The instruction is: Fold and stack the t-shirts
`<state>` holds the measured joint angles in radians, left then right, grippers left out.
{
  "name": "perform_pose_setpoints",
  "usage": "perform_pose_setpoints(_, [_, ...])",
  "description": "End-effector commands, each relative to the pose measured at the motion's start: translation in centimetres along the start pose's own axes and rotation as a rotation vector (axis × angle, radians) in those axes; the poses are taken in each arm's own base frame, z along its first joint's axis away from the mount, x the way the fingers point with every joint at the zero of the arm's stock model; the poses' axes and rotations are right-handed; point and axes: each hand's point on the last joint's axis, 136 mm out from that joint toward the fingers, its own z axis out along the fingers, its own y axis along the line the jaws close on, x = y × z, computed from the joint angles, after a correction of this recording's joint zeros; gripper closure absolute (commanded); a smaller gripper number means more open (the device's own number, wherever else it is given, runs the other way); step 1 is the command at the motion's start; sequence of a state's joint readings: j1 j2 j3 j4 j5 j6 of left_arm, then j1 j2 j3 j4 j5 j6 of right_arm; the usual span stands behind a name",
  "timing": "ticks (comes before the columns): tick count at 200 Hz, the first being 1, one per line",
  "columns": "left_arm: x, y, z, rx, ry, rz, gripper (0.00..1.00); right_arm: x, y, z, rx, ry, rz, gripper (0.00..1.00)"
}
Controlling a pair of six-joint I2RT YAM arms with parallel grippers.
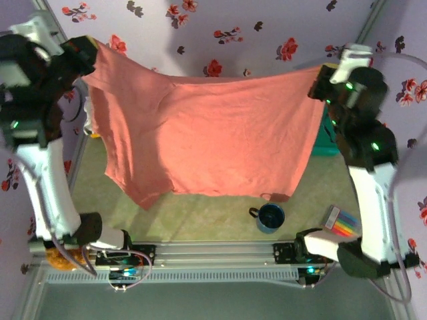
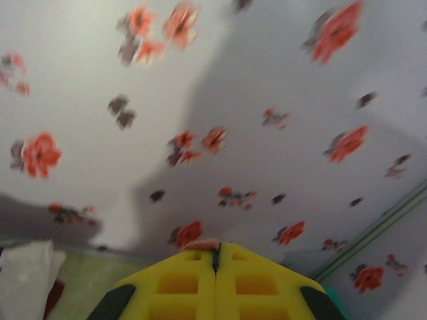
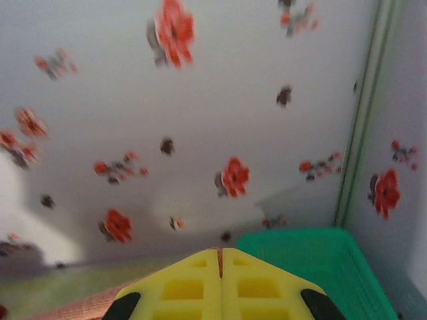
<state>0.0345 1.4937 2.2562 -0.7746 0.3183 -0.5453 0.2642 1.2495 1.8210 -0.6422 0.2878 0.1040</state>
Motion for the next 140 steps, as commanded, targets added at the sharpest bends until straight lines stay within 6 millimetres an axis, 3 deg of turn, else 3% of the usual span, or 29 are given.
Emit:
perform_pose_setpoints(1, [3.9,4.3,7.7,-0.031,0.106,-0.011,1.00,4.2,-0.3,6.2,0.064,0.111,-0.047,1.00])
perform_pose_setpoints(36, [11.8,10.8,19.0,-0.074,0.290,-0.061,1.00,11.9,-0.8,16.5,0.120,0.309,-0.077,1.00])
perform_pose_setpoints(60, [16.6,13.7,25.8,-0.073,0.380,-0.104,1.00,17.0,-1.5,22.9,0.149,0.444,-0.084,1.00])
perform_pose_setpoints(90, [20.9,16.8,31.2,-0.078,0.409,-0.170,1.00,21.8,-1.6,28.3,0.147,0.593,-0.101,1.00])
perform_pose_setpoints(98, [21.2,17.2,32.0,-0.074,0.393,-0.189,1.00,22.1,-1.4,29.1,0.135,0.605,-0.098,0.88])
perform_pose_setpoints(103, [21.2,17.4,32.3,-0.071,0.383,-0.204,0.84,22.1,-1.4,29.4,0.132,0.605,-0.097,0.75])
perform_pose_setpoints(108, [21.2,17.5,32.6,-0.064,0.374,-0.217,0.59,22.0,-1.5,29.6,0.132,0.603,-0.092,0.57])
perform_pose_setpoints(113, [21.1,17.6,32.7,-0.062,0.367,-0.229,0.39,21.8,-1.5,29.7,0.129,0.599,-0.084,0.49])
perform_pose_setpoints(140, [19.2,16.0,31.3,-0.044,0.352,-0.221,0.28,19.7,-1.4,27.8,0.119,0.588,-0.055,0.40])
